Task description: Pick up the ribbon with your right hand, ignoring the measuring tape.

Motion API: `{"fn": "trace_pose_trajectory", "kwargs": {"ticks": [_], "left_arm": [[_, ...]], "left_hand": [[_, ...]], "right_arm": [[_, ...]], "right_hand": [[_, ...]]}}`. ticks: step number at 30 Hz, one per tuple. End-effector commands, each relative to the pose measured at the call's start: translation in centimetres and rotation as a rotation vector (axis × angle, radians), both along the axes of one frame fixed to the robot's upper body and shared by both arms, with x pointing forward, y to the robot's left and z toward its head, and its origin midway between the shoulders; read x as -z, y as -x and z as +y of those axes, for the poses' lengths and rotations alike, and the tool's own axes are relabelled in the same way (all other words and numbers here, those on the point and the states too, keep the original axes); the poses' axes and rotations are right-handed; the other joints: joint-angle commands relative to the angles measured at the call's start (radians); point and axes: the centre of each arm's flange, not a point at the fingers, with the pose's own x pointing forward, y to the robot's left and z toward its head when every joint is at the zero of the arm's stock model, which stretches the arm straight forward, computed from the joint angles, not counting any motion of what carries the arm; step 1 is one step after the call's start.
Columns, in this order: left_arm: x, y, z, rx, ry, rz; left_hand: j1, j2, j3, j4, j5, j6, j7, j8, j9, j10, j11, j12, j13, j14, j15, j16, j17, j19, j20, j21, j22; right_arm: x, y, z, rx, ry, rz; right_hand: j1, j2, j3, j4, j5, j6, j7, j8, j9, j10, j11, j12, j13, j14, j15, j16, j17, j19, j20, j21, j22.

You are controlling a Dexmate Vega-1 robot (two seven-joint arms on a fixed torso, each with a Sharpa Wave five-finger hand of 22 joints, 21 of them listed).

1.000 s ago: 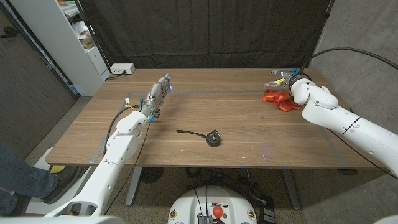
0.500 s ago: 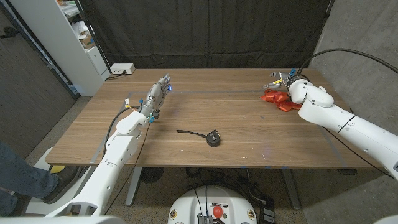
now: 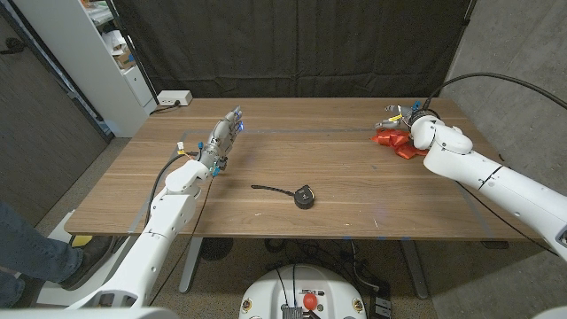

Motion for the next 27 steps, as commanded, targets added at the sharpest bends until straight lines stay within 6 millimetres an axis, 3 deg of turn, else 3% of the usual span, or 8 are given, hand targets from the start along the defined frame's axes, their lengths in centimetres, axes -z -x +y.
{"fn": "trace_pose_trajectory", "kwargs": {"ticks": [1,21,27], "left_arm": [[0.3,0.0,0.1,-0.009,-0.005,0.012],[0.2,-0.2,-0.2,-0.011,-0.027,0.03],[0.3,-0.3,-0.1,-0.013,-0.029,0.034]], "left_hand": [[0.001,0.009,0.002,-0.009,-0.003,0.003,0.0,-0.001,0.002,-0.012,-0.006,-0.003,0.001,-0.078,0.006,-0.005,0.001,-0.168,0.006,-0.003,0.005],[0.001,0.012,0.002,-0.01,-0.003,0.005,0.001,0.0,0.002,-0.012,-0.006,-0.003,0.001,-0.08,0.008,-0.004,0.001,-0.17,0.009,-0.011,0.005],[0.001,0.012,0.002,-0.01,-0.003,0.007,0.001,0.0,0.002,-0.012,-0.008,-0.003,0.001,-0.08,0.007,-0.004,0.001,-0.169,0.01,-0.012,0.006]], "right_arm": [[1.0,-0.8,-0.1,0.001,-0.015,0.008],[2.2,-1.9,-0.8,0.011,-0.028,0.033],[2.4,-2.2,-0.9,0.015,-0.023,0.04]], "right_hand": [[0.004,-0.003,-0.004,0.003,0.007,0.005,0.0,0.003,0.005,0.006,0.004,0.001,0.003,-0.011,0.004,0.002,0.003,0.009,0.002,-0.007,0.002],[0.01,-0.002,-0.004,0.003,0.012,0.017,-0.003,0.007,0.005,0.012,0.0,0.004,0.003,-0.01,0.0,0.002,0.003,0.006,0.003,-0.013,0.001],[0.016,-0.001,-0.005,0.004,0.016,0.032,-0.001,0.012,0.005,0.013,-0.001,0.004,0.003,-0.041,-0.006,-0.009,0.003,-0.008,0.003,-0.025,-0.001]]}}
